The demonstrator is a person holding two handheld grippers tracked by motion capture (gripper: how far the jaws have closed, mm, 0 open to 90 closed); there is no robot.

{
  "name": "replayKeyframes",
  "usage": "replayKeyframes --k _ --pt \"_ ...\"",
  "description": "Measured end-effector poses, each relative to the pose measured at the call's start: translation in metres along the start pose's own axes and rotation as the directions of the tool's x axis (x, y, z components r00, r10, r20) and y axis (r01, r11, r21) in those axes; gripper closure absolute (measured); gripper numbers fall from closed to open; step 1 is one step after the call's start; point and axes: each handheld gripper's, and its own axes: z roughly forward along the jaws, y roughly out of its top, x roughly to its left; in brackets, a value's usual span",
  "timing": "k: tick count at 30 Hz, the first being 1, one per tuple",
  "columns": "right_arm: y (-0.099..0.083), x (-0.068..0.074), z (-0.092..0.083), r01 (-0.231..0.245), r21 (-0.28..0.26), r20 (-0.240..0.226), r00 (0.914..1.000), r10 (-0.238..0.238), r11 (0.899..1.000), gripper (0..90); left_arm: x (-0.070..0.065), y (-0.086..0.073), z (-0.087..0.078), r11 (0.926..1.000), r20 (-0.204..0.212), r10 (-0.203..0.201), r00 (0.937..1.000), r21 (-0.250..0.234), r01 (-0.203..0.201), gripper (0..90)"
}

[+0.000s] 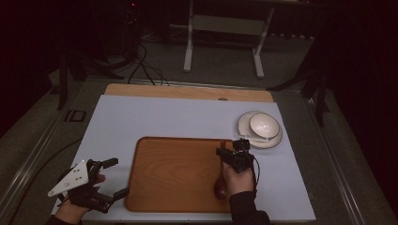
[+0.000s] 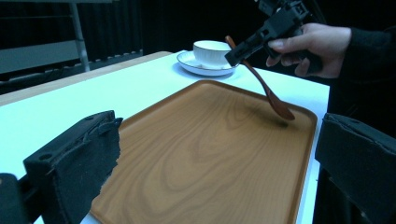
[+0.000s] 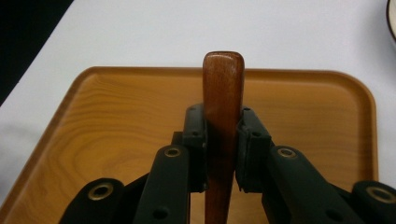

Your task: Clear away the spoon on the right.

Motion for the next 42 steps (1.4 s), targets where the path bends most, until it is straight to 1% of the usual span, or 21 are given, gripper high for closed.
replayKeyframes --k 4,7,8,9,10,11,13,14,15,20,21,24,25,27,30,33,39,41,42 --pt "-0.002 -0.002 0.005 -0.007 0.007 0.005 1.0 0.007 1.0 76.7 0.0 0.0 0.0 1.0 0.002 0.001 1.0 0.001 -0.001 0.0" --pt "-0.005 -0.002 0.011 -0.005 0.021 0.008 1.0 0.005 1.0 76.7 0.0 0.0 0.0 1.0 0.004 0.001 1.0 0.002 -0.001 0.0" --pt "-0.007 -0.002 0.015 -0.005 0.028 0.015 0.9999 0.005 1.0 76.7 0.0 0.0 0.0 1.0 0.004 0.001 1.0 0.002 -0.001 0.1" --pt "-0.007 -0.002 0.015 -0.005 0.028 0.015 0.9999 0.005 1.0 76.7 0.0 0.0 0.0 1.0 0.005 0.0 1.0 0.003 0.0 0.1" --pt "-0.009 -0.003 0.02 -0.007 0.037 0.022 0.9997 0.006 0.999 76.7 0.0 0.0 0.0 1.0 0.005 0.001 1.0 0.005 -0.001 0.0" --pt "-0.009 -0.003 0.02 -0.007 0.037 0.022 0.9997 0.006 0.999 76.7 0.0 0.0 0.0 1.0 0.005 0.001 1.0 0.005 -0.001 0.0" --pt "-0.011 -0.004 0.026 -0.009 0.044 0.03 0.9995 0.008 0.999 76.6 0.0 -0.001 0.001 1.0 0.007 0.0 1.0 0.006 0.0 0.0" --pt "-0.011 -0.005 0.03 -0.004 0.048 0.041 0.9992 0.002 0.999 76.6 0.001 -0.001 0.001 1.0 0.01 -0.001 1.0 0.005 0.001 0.0" --pt "-0.011 -0.005 0.03 -0.004 0.048 0.041 0.9992 0.002 0.999 76.6 0.001 -0.001 0.001 1.0 0.01 -0.001 1.0 0.005 0.001 0.0" --pt "-0.013 -0.012 0.043 -0.044 0.05 0.047 0.9981 0.041 0.998 76.6 0.001 -0.001 0.001 1.0 0.012 -0.002 0.9999 0.008 0.002 0.0" --pt "-0.013 -0.012 0.043 -0.044 0.05 0.047 0.9981 0.041 0.998 76.6 0.001 -0.001 0.001 1.0 0.012 -0.001 0.9999 0.008 0.001 0.0" --pt "-0.014 -0.017 0.048 -0.065 0.048 0.045 0.997 0.063 0.997 76.5 0.001 -0.001 0.002 1.0 0.013 -0.002 0.9999 0.009 0.002 0.0" --pt "-0.014 -0.018 0.05 -0.07 0.046 0.052 0.9963 0.067 0.996 76.6 0.001 -0.001 0.001 1.0 0.014 -0.002 0.9999 0.009 0.002 0.1" --pt "-0.015 -0.02 0.053 -0.085 0.046 0.049 0.9954 0.082 0.995 76.5 0.001 -0.001 0.002 0.9999 0.013 0.0 0.9999 0.011 0.0 0.0" --pt "-0.016 -0.024 0.058 -0.097 0.047 0.058 0.9938 0.095 0.994 76.4 0.001 -0.001 0.002 0.9999 0.014 0.001 0.9999 0.012 -0.001 0.1" --pt "-0.016 -0.026 0.061 -0.099 0.053 0.071 0.9929 0.096 0.994 76.5 0.001 -0.001 0.002 0.9999 0.014 0.0 0.9999 0.012 0.0 0.0" --pt "-0.019 -0.033 0.067 -0.116 0.058 0.1 0.9889 0.11 0.992 76.5 0.001 -0.001 0.001 1.0 0.015 0.001 0.9999 0.01 -0.001 0.0" --pt "-0.02 -0.035 0.068 -0.119 0.054 0.108 0.9877 0.113 0.991 76.3 0.001 -0.001 0.001 0.9999 0.014 0.001 0.9999 0.011 -0.001 0.1" --pt "-0.02 -0.036 0.067 -0.115 0.048 0.119 0.9869 0.108 0.992 75.9 0.001 -0.001 0.001 0.9999 0.014 0.002 0.9999 0.012 -0.002 0.1"
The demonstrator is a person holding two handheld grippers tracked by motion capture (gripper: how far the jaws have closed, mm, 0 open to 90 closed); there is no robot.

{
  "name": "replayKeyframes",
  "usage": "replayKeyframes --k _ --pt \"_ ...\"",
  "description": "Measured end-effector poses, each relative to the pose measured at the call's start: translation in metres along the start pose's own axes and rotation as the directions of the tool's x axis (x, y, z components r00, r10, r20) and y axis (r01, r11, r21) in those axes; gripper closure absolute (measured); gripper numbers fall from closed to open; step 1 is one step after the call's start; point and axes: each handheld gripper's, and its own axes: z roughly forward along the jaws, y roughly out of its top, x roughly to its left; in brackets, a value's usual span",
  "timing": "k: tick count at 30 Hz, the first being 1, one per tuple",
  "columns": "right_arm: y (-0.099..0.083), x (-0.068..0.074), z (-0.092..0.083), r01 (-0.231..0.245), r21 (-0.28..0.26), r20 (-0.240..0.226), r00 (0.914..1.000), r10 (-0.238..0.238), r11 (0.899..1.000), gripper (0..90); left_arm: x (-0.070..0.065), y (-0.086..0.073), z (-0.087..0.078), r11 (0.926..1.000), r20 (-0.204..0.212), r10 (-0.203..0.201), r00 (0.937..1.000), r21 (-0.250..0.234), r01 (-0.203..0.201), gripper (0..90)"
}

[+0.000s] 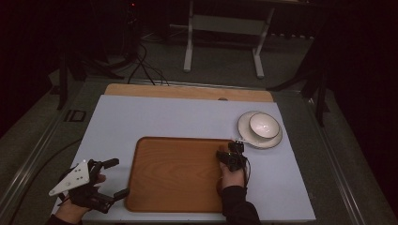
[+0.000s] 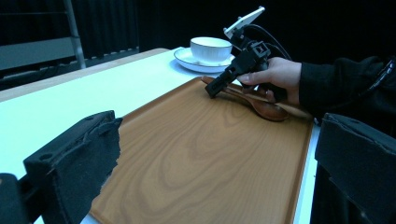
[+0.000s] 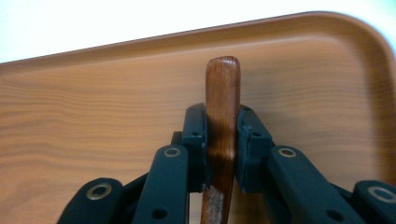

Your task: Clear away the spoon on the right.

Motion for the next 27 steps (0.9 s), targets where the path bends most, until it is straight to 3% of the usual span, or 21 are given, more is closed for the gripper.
replayKeyframes --k 9,17,20,22,25,27 --pt "0.002 0.0 -0.001 0.043 -0.003 0.043 0.9981 -0.043 0.999 70.5 0.0 0.0 0.0 1.0 -0.001 0.0 1.0 0.0 0.0 0.1" --pt "0.005 0.0 -0.003 0.082 0.01 0.041 0.9958 -0.082 0.997 63.8 0.0 0.0 0.0 1.0 -0.002 0.0 1.0 0.0 0.0 0.1" --pt "0.007 0.002 -0.006 0.108 0.014 0.04 0.9932 -0.109 0.994 55.0 0.0 0.0 0.0 1.0 -0.003 0.001 1.0 0.001 -0.001 0.1" --pt "0.008 0.004 -0.008 0.133 0.014 0.036 0.9905 -0.133 0.991 44.1 0.0 0.0 0.0 1.0 -0.004 0.001 1.0 0.003 -0.001 0.1" --pt "0.011 0.004 -0.011 0.145 0.026 -0.015 0.9894 -0.145 0.989 30.2 0.0 0.0 0.0 1.0 -0.004 0.001 1.0 0.003 -0.001 0.1" --pt "0.012 0.005 -0.013 0.167 0.029 -0.034 0.9855 -0.166 0.986 26.0 0.001 0.0 0.0 1.0 -0.004 0.0 1.0 0.003 0.0 0.1"
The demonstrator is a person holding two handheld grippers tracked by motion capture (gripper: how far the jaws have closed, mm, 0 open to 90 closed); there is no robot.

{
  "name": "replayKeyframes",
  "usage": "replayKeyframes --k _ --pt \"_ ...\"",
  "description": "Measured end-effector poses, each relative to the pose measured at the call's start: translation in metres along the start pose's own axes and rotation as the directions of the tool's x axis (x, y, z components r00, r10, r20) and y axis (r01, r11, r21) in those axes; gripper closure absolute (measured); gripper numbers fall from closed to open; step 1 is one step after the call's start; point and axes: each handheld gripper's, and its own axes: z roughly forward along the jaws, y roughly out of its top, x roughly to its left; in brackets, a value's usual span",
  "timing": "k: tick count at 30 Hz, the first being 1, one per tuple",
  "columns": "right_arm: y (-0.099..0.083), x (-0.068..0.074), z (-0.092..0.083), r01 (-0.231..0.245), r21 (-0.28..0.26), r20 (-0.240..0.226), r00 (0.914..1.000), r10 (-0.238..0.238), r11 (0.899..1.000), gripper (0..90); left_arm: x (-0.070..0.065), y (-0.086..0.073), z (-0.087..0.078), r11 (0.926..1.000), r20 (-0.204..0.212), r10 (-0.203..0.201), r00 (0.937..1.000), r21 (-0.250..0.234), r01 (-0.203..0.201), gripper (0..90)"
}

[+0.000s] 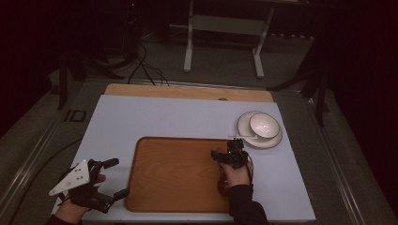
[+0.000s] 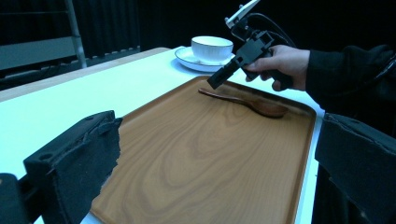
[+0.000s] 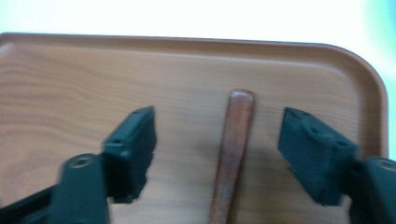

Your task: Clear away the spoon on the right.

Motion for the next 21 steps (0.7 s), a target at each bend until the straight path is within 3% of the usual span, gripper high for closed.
replayKeyframes --k 9,21 --pt "0.006 -0.001 -0.01 0.035 -0.001 -0.064 0.9974 -0.035 0.999 17.7 0.0 0.0 0.0 1.0 0.001 -0.002 1.0 0.001 0.002 0.1" --pt "0.016 -0.005 -0.046 0.149 -0.074 -0.117 0.9806 -0.157 0.986 14.0 0.0 -0.001 0.0 1.0 -0.002 -0.004 1.0 0.004 0.004 0.1"
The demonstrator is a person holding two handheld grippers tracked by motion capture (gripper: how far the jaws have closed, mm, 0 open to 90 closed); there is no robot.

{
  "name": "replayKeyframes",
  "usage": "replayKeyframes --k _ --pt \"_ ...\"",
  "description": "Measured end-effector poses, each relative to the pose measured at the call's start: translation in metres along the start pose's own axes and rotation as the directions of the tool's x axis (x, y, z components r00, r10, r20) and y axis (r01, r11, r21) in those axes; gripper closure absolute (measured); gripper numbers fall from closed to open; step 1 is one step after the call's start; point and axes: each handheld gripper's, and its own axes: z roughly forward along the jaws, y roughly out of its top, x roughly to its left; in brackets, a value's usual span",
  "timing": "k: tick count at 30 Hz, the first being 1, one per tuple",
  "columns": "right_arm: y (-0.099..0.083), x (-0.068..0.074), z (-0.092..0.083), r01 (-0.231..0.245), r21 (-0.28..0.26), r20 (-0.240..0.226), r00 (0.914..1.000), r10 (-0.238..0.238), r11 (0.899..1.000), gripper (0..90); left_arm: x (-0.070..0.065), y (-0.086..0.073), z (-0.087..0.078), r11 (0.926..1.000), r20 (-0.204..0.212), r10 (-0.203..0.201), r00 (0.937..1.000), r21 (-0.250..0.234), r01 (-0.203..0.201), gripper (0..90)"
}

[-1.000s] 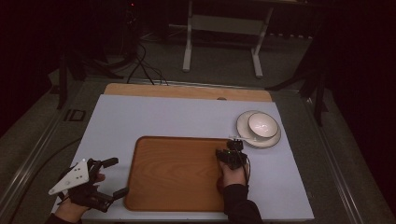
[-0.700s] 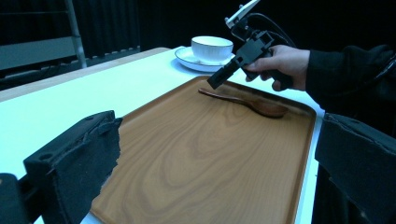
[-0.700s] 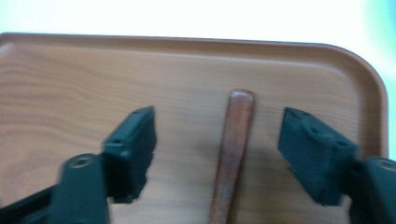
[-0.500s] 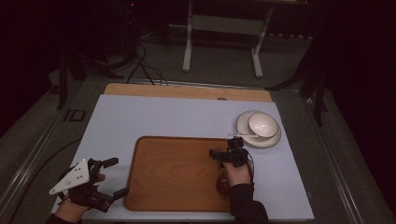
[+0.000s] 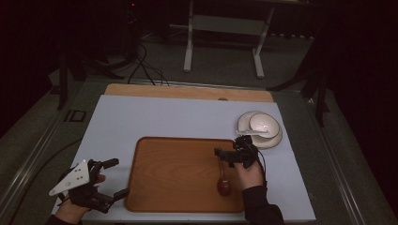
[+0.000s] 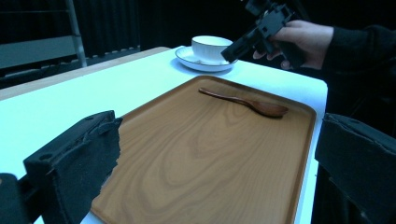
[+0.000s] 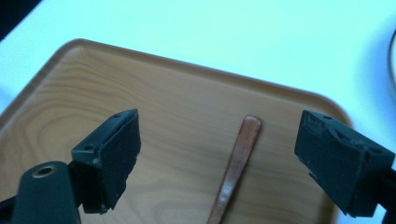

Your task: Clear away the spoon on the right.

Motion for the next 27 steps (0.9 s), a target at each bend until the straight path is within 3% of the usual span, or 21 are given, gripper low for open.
replayKeyframes --k 12,19,27 --pt "-0.003 -0.005 -0.03 0.054 -0.042 -0.03 0.998 -0.055 0.998 13.7 0.0 0.0 0.0 1.0 0.0 -0.001 1.0 0.002 0.001 0.1" --pt "-0.018 -0.014 -0.053 0.076 -0.07 -0.038 0.9961 -0.079 0.995 13.8 0.0 0.0 0.001 1.0 0.003 -0.001 1.0 0.004 0.001 0.1" --pt "-0.033 -0.026 -0.064 0.075 -0.076 -0.044 0.996 -0.078 0.994 13.7 0.0 0.0 0.001 1.0 0.004 -0.001 1.0 0.004 0.001 0.0"
